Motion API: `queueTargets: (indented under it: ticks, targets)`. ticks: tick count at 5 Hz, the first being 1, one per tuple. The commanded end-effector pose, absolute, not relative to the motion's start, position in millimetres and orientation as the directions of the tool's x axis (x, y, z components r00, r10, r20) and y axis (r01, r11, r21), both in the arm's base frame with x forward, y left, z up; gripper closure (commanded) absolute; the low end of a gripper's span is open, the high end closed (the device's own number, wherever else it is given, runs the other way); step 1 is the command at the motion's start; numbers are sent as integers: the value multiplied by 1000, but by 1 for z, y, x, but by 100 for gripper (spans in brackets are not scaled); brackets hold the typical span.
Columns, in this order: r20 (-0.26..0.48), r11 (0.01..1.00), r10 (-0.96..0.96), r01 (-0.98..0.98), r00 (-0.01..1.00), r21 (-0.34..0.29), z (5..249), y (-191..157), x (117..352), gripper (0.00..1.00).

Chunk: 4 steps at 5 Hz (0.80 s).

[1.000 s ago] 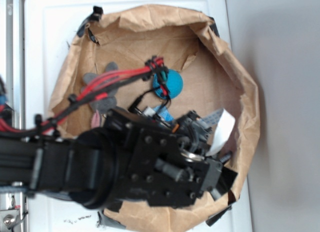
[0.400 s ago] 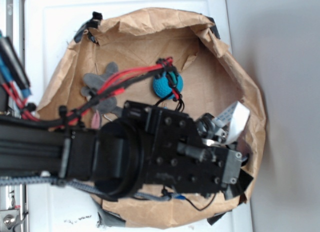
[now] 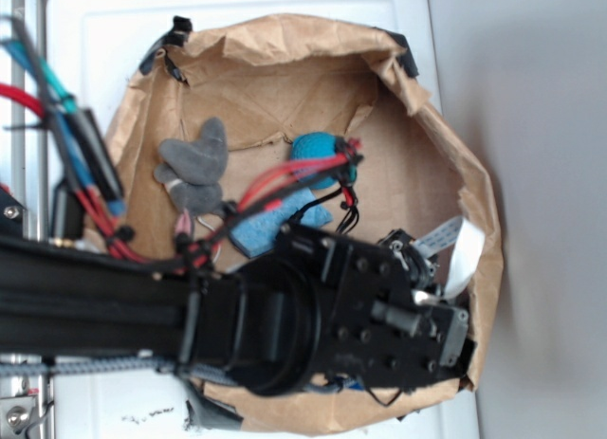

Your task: Grab the wood chip.

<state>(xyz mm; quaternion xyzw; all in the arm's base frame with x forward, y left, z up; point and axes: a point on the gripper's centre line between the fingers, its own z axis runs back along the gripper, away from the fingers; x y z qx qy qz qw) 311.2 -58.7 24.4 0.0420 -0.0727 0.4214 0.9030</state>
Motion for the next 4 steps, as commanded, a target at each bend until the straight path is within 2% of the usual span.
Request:
queueTargets:
  ticks: [1, 2, 3, 4]
  targets:
    - [214, 639, 748, -769, 628, 18, 25, -56, 312, 100]
    - [212, 629, 760, -777, 615, -3, 34, -49, 316, 100]
    - [218, 620, 771, -784, 599, -40, 61, -33, 314, 100]
    - [207, 618, 782, -777, 588, -124, 102, -5, 304, 100]
